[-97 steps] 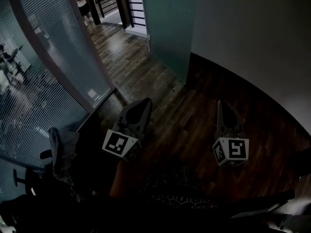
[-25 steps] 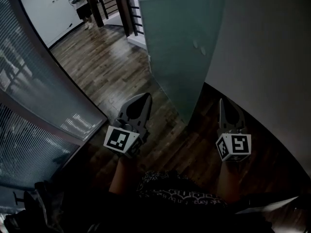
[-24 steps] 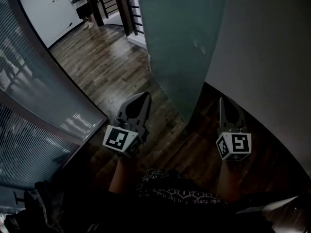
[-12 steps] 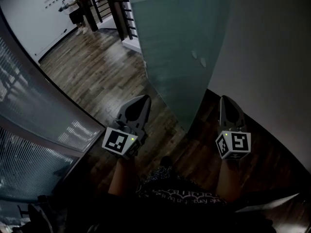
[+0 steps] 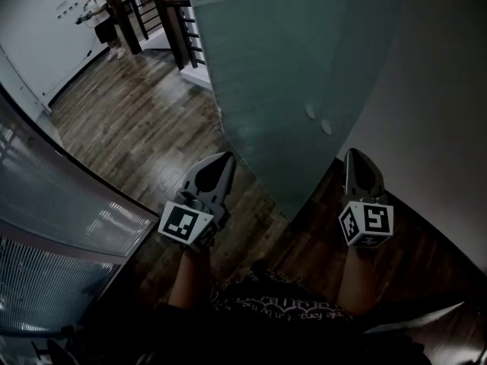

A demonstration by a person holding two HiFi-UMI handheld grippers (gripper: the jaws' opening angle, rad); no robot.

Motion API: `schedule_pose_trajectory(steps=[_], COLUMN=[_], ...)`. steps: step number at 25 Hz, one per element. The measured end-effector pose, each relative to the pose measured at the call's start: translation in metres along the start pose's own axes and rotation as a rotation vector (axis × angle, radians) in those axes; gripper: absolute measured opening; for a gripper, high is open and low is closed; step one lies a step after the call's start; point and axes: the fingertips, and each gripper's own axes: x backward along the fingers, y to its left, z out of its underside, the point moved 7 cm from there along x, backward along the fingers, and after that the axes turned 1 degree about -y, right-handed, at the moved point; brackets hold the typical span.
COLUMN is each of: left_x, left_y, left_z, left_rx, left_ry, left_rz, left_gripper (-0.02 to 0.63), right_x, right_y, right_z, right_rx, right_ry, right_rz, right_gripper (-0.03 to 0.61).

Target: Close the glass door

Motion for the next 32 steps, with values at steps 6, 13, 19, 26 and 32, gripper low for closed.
schedule_pose_trajectory(steps=[6,13,19,26,32], left_x=[-0.022,-0.024,-0.022,-0.013,0.006], left_y=[0.016,0.026,0.024,0.02,0.007], left_z=[-0.001,0.006,0.01,0.007,0.004], left_rx=[-0.003,0.0,-0.001,-0.01,-0.024], left_ry=[-0.015,0.005,0.027,0.038,0.041], left_rz=[0.013,0.009,0.0,-0.028,-0.06], left_gripper=[0.002,0.002,0.002,0.003,0.002], right_x=[-0.03,-0.056,-0.062,-0.061,-0.057], right_y=[-0.017,-0.029,-0.023,-0.02,-0.015], right_z=[0.009,0.021,0.02,0.018,0.019], right_rx=[-0.022,-0.056,-0.069,-0.069,-0.069], right_ry=[0.023,0.071,0.068,0.065,0.067], right_rz=[0.008,-0.014,-0.045,-0.062,-0.09], right_gripper=[0.008,0.091,0.094,0.092,0.094])
